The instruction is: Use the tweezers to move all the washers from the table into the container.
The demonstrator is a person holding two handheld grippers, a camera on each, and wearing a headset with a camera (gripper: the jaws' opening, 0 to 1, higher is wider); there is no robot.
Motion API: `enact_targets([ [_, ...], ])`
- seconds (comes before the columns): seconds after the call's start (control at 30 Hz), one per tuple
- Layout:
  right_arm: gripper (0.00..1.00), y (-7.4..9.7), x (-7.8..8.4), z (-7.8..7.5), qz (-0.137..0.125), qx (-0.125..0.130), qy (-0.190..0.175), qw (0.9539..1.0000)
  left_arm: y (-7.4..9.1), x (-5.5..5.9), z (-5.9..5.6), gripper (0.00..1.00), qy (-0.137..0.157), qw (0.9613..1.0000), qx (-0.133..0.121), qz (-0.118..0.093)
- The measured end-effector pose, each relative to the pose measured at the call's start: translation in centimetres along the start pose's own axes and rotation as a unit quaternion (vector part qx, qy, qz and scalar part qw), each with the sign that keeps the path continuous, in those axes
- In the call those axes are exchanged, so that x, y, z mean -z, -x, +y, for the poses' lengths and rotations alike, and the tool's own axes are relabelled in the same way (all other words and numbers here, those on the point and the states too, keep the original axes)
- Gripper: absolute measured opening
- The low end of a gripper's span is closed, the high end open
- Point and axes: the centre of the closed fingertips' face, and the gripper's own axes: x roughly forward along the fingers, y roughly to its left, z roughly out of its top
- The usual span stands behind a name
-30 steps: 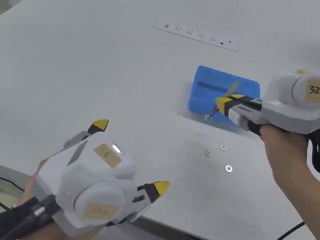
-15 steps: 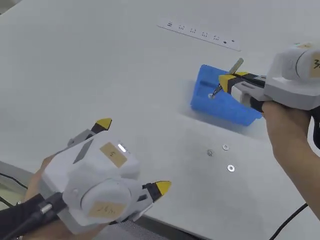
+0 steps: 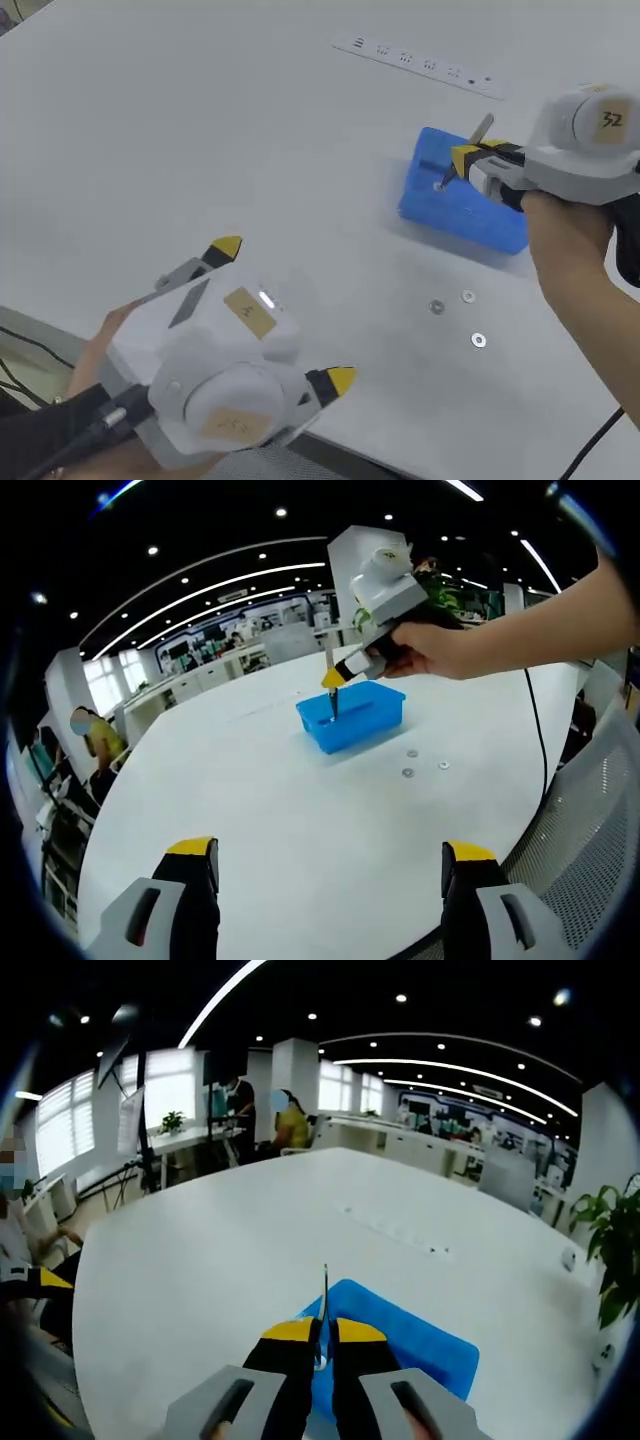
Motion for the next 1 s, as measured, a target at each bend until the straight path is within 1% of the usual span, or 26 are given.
enact_targets([
  [0.1, 0.02, -0.6, 0.7, -0.1, 0.01, -0.002, 0.004, 0.9999, 0.0, 0.1, 0.0, 0.94, 0.001, 1.0, 0.001, 0.001],
  [0.23, 0.02, -1.0, 1.2, -0.2, 0.015, -0.003, 0.002, 0.9999, 0.0, 0.1, 0.0, 0.93, 0.0, 1.0, 0.0, 0.002],
  [0.33, 0.02, -1.3, 1.4, -0.2, 0.016, -0.003, 0.0, 0.9999, 0.0, 0.1, 0.1, 0.93, 0.0, 1.0, -0.001, 0.003],
  [0.43, 0.02, -1.5, 1.5, -0.4, 0.016, 0.002, 0.006, 0.9998, 0.0, 0.2, 0.1, 0.93, 0.0, 1.0, -0.001, 0.004],
  [0.53, 0.02, -1.9, 1.8, -0.5, 0.018, 0.001, 0.003, 0.9998, 0.0, 0.2, 0.0, 0.92, -0.001, 1.0, 0.0, 0.004],
  [0.73, 0.02, -2.1, 2.4, -0.3, 0.02, -0.004, -0.013, 0.9997, 0.0, 0.3, 0.1, 0.92, -0.001, 1.0, -0.002, 0.007],
  [0.77, 0.02, -2.1, 2.2, -0.3, 0.013, -0.003, -0.016, 0.9998, 0.0, 0.3, 0.1, 0.92, -0.001, 1.0, -0.002, 0.008],
  [0.8, 0.02, -2.1, 2.2, -0.3, 0.014, -0.002, -0.018, 0.9997, -0.1, 0.3, 0.1, 0.92, -0.003, 1.0, -0.003, 0.009],
  [0.87, 0.02, -2.1, 2.3, -0.3, 0.014, -0.003, -0.019, 0.9997, -0.1, 0.5, 0.1, 0.92, -0.004, 0.9999, -0.003, 0.013],
  [1.0, 0.01, -2.0, 2.3, -0.3, 0.012, -0.004, -0.015, 0.9998, -0.1, 0.4, 0.1, 0.92, -0.004, 0.9999, -0.003, 0.012],
])
